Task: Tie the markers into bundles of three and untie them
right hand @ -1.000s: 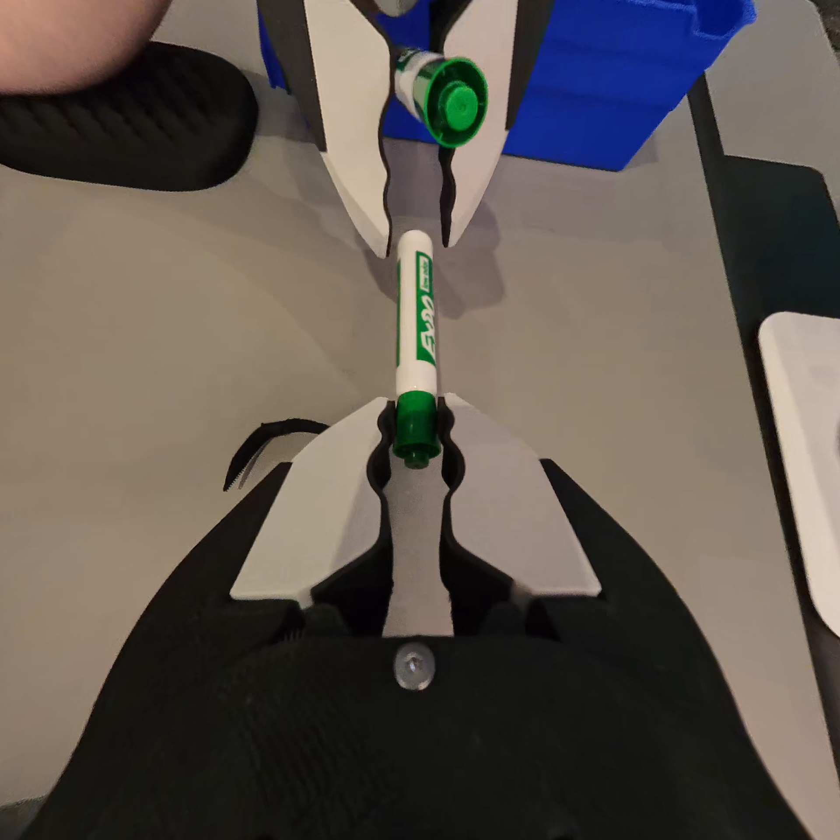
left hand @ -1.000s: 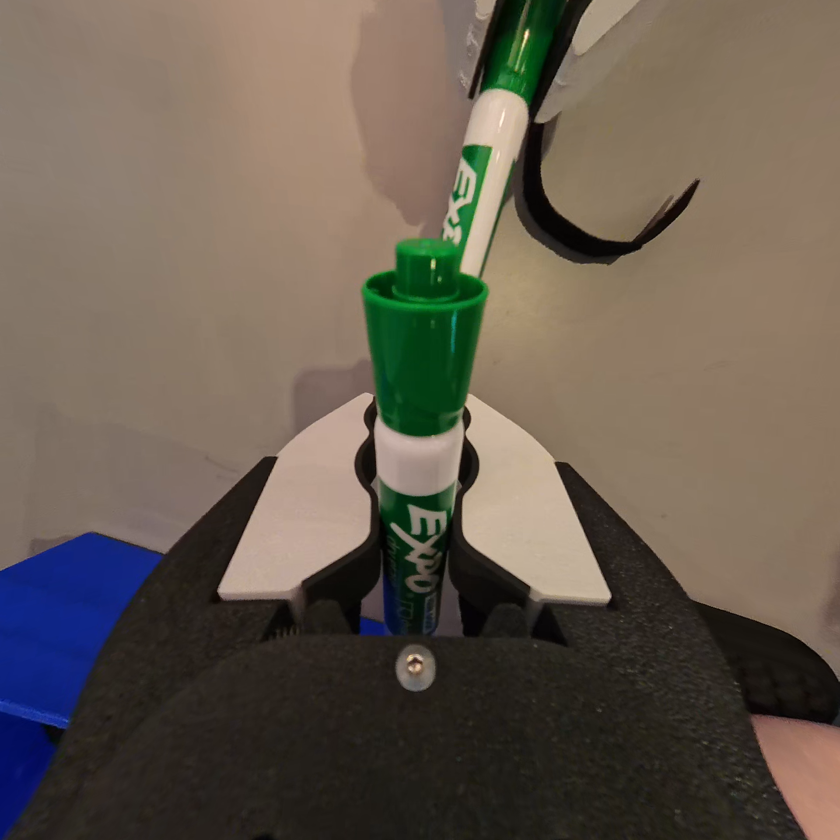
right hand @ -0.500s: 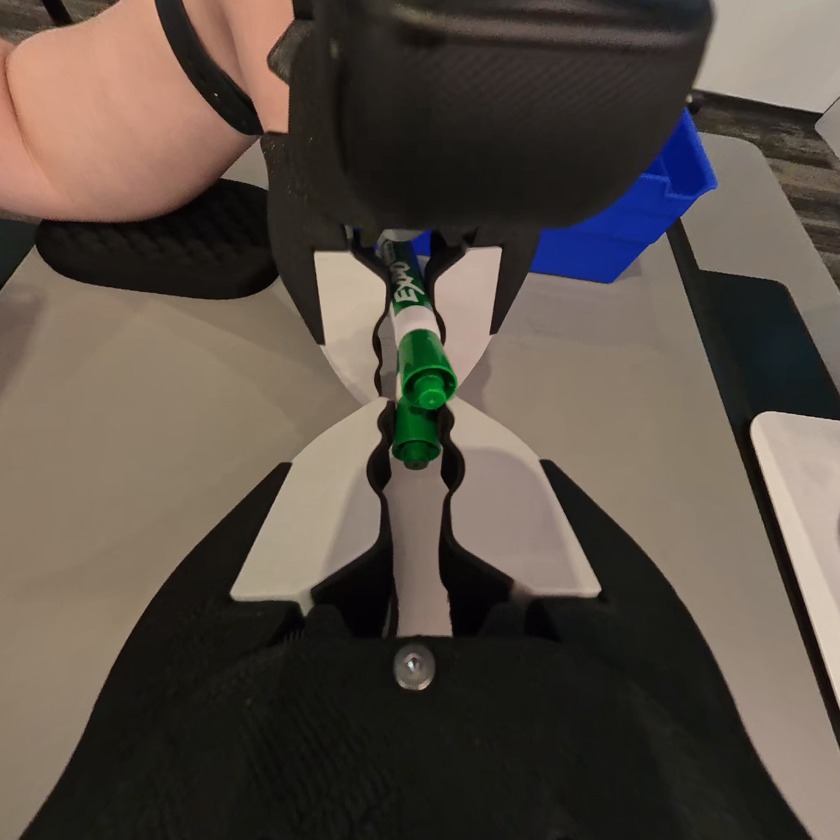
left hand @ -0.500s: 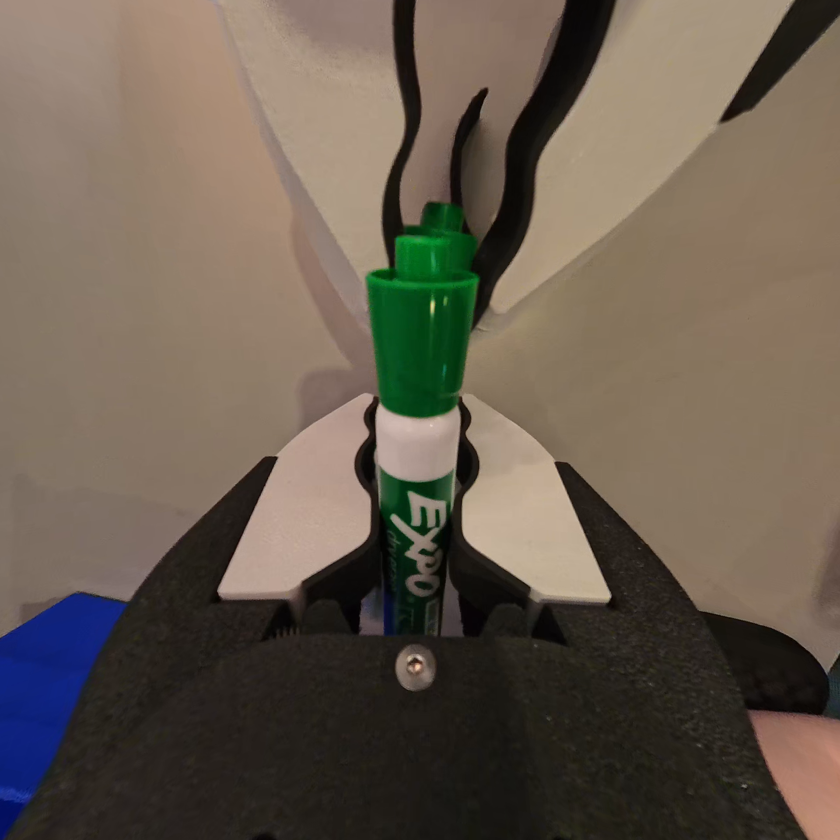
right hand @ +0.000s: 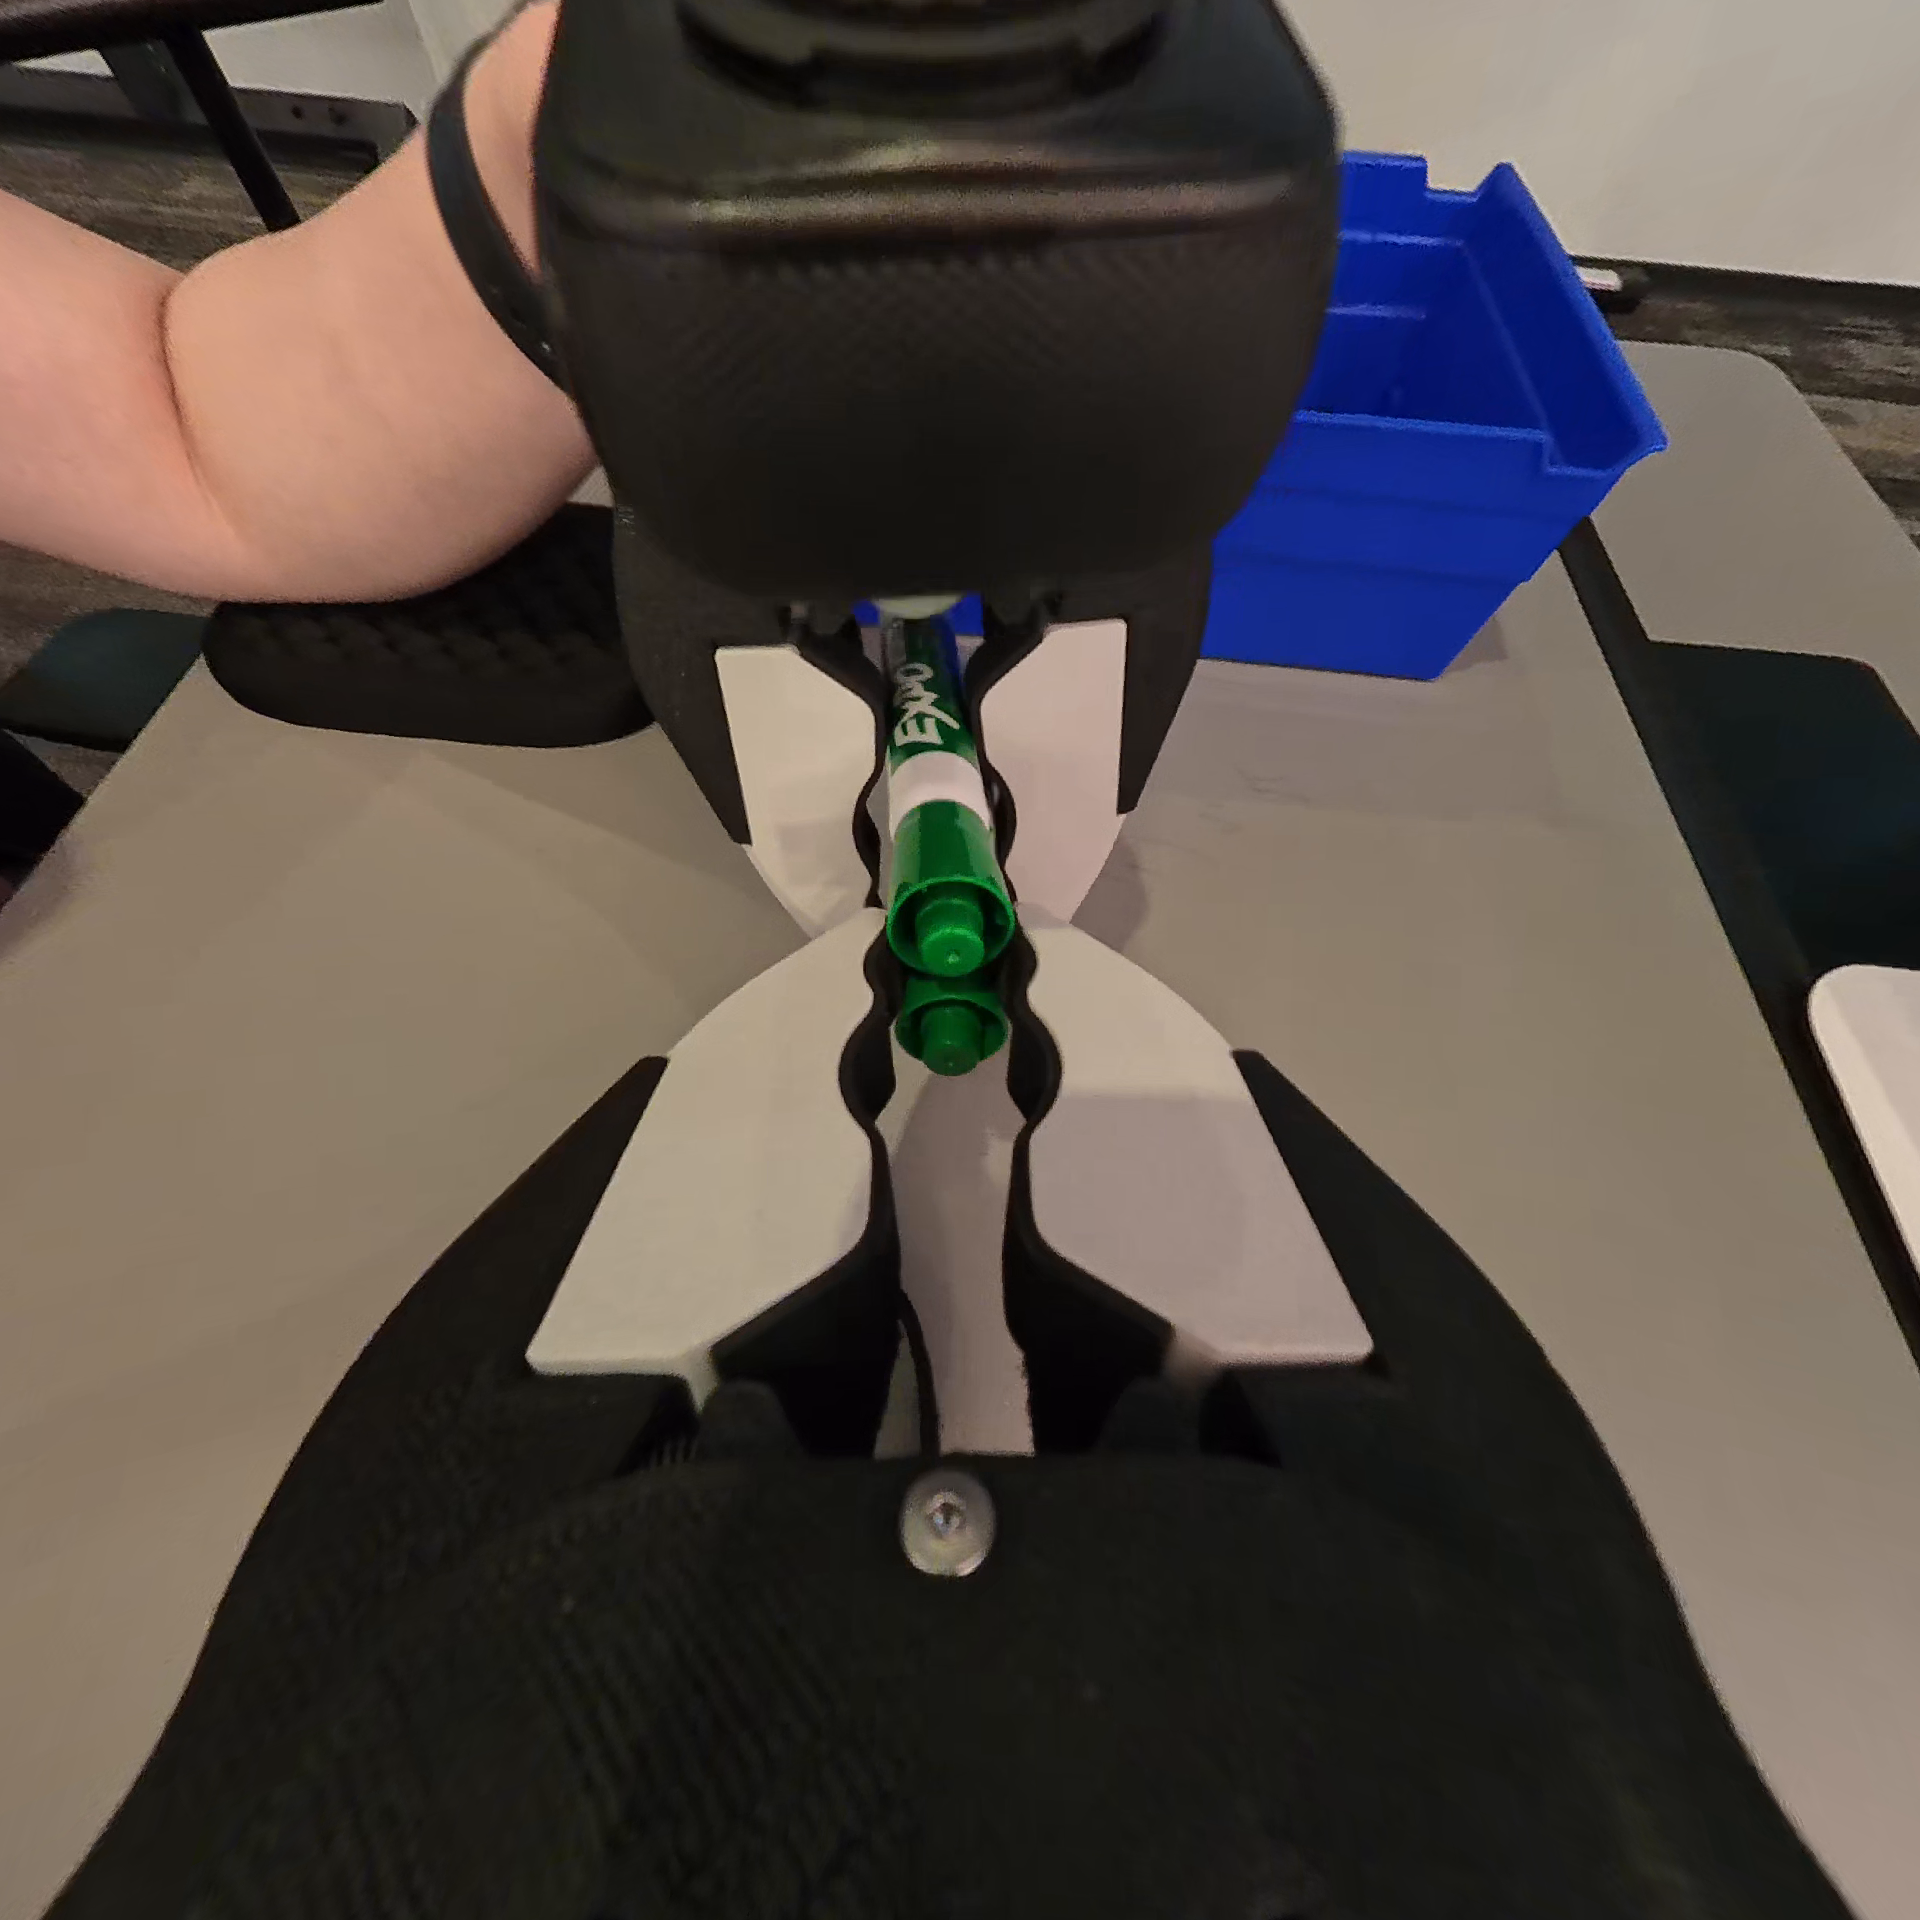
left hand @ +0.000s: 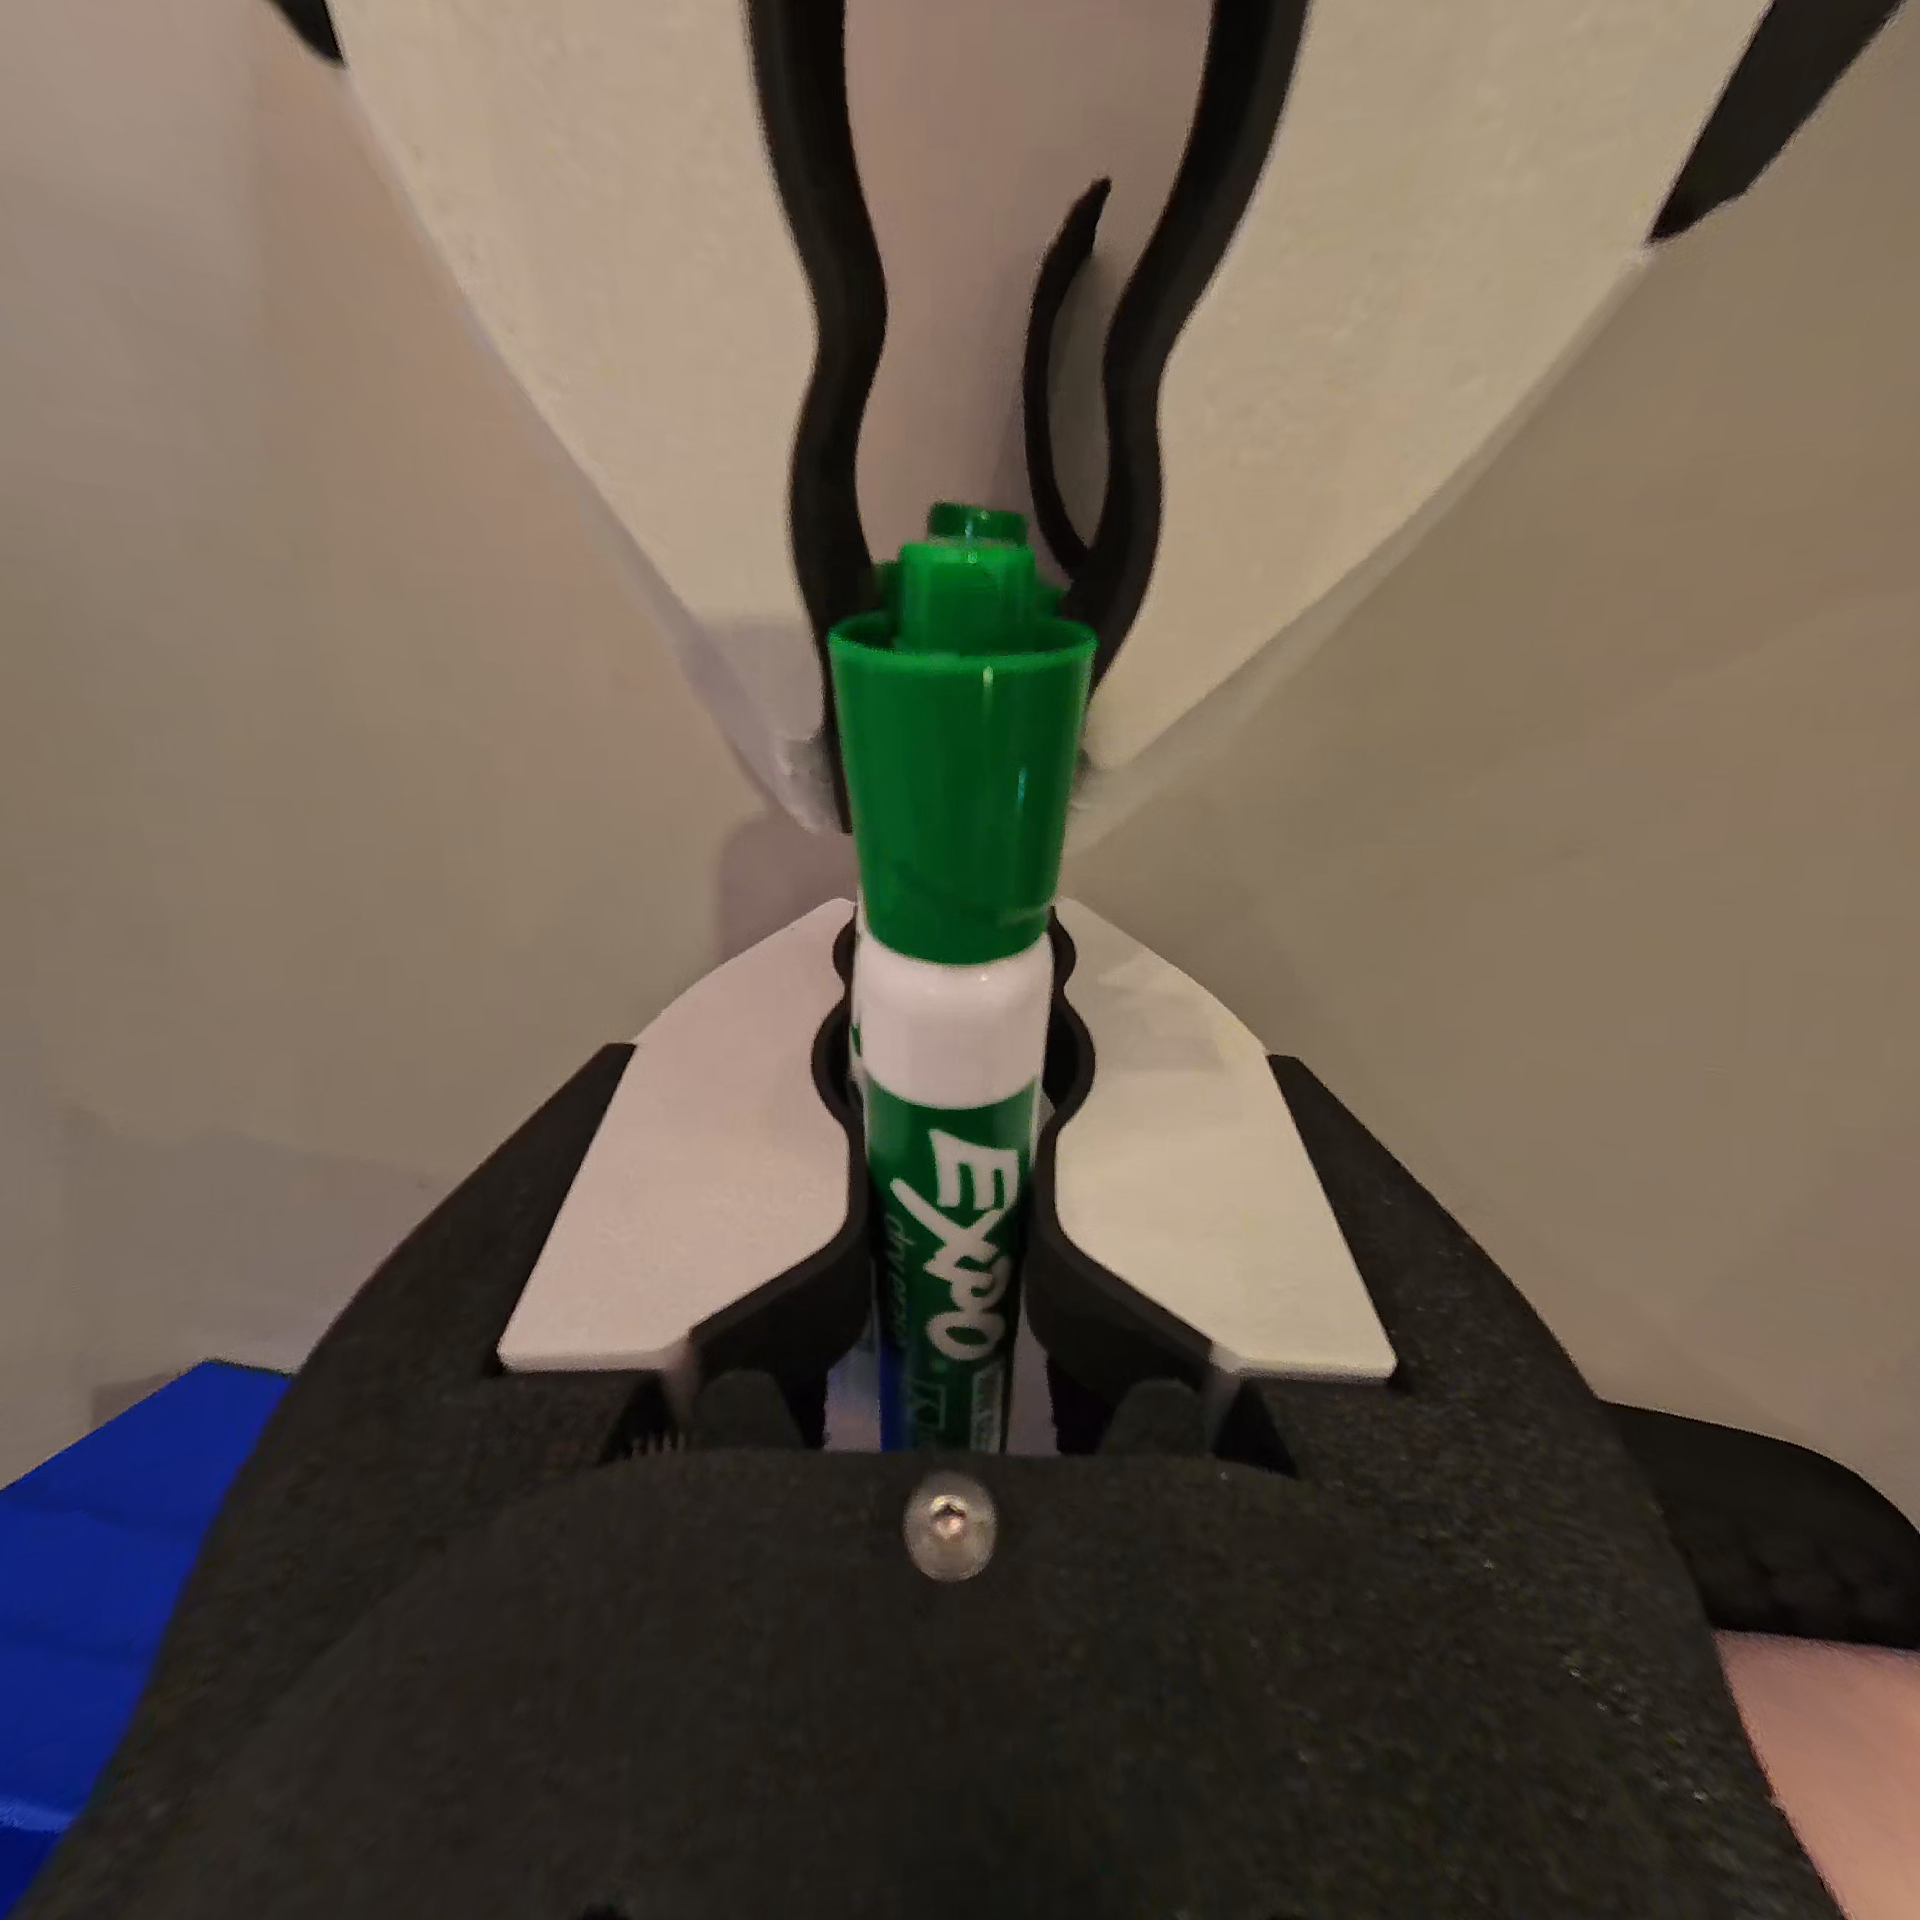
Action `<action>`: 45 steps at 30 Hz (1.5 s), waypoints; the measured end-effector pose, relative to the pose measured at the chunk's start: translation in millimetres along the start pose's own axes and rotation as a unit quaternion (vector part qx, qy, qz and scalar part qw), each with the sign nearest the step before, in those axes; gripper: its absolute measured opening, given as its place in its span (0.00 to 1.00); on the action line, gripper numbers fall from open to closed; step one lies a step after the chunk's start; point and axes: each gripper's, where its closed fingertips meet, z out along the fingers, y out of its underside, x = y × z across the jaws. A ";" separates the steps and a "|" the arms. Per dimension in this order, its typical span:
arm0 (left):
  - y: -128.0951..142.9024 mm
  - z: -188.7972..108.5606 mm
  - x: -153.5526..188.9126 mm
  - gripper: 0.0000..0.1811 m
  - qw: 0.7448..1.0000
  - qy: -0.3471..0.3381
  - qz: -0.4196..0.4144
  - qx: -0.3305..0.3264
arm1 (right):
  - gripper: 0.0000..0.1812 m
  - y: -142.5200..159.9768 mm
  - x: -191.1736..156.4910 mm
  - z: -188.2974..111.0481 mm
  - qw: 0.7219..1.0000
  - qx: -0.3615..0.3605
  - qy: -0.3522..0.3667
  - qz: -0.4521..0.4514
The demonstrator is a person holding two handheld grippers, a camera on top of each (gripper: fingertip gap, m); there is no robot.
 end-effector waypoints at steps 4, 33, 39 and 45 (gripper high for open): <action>-2.9 -0.5 2.6 0.17 1.000 0.005 0.003 0.006 | 0.10 -3.2 -3.3 -2.2 1.000 0.017 -0.011 0.005; 9.9 -4.0 -11.6 0.17 1.000 -0.001 -0.023 0.004 | 0.22 69.2 -1.2 -32.6 0.993 -0.046 -0.090 0.057; 22.6 -10.8 -17.6 0.17 0.999 -0.014 -0.035 -0.010 | 0.23 113.6 -25.9 -34.2 0.981 -0.126 -0.132 0.069; 29.6 -17.5 -21.3 0.17 0.999 -0.014 -0.051 -0.007 | 0.11 128.1 -22.1 -23.4 0.981 -0.150 -0.113 0.045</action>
